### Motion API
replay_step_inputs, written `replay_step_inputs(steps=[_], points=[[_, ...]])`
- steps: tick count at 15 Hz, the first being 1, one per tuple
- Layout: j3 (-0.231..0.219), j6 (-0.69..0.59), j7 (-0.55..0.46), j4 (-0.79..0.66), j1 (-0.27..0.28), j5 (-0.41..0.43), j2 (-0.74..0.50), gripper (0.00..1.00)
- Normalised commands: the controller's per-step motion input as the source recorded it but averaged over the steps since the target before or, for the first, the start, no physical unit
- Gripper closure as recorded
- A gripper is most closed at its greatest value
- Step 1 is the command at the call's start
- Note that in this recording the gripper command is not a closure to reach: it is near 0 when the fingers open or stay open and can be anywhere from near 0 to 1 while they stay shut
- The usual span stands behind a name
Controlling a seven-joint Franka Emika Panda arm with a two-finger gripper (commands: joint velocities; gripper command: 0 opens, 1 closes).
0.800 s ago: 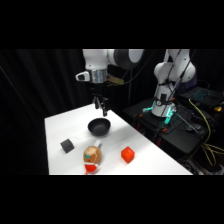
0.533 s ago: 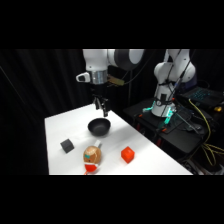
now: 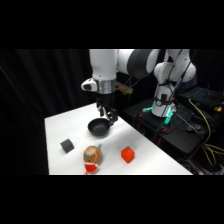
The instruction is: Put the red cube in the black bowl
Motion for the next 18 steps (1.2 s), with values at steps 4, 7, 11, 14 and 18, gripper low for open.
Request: replay_step_inputs(steps=[4,7,11,14,18], points=[[0.075,0.16,0.21,0.0,0.108,-0.025,0.05,0.0],[0.053,0.25,0.18,-0.05,0.089,0.036,0.04,0.0],[0.018,0.28,0.17,-0.09,0.067,0.034,0.04,0.0],[-0.006,0.26,0.09,-0.11,0.027,0.102,0.07,0.0],[-0.01,0.24,0.05,-0.15,0.038,0.112,0.03,0.0]])
